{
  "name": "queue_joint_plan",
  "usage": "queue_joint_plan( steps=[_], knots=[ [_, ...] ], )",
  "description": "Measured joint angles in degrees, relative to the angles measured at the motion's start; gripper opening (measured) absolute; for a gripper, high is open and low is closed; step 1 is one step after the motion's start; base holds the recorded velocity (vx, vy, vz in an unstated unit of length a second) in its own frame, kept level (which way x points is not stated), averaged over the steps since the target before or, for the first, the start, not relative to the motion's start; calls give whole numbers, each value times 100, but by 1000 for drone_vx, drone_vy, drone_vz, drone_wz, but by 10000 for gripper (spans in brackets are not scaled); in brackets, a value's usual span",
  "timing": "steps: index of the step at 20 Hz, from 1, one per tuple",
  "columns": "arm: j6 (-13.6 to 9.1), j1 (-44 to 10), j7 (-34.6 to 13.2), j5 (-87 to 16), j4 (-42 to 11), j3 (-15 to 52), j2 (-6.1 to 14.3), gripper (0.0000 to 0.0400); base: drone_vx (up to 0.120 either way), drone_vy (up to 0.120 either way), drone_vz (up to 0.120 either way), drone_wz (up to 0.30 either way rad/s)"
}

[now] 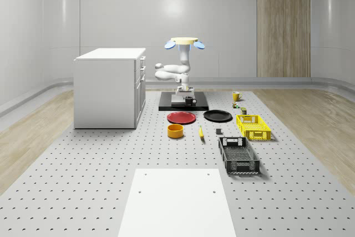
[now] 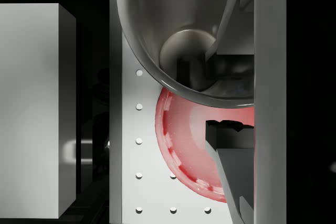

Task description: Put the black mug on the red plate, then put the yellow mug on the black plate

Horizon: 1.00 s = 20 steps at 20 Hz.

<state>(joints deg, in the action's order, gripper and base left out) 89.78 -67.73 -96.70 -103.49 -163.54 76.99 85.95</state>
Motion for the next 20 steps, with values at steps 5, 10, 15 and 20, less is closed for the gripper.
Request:
queue_joint_plan(
  steps=[5, 10, 15, 20],
  knots=[
    [32, -8, -7, 14, 2, 5, 34, 110, 120, 0, 0, 0],
    [62, -16, -13, 27, 3, 9, 66, 110, 120, 0, 0, 0],
    [100, 62, 69, 44, 6, 15, 107, 110, 40, 0, 0, 0],
    [165, 371, 396, 76, 24, 28, 175, 110, 0, 0, 0, 0]
  ],
)
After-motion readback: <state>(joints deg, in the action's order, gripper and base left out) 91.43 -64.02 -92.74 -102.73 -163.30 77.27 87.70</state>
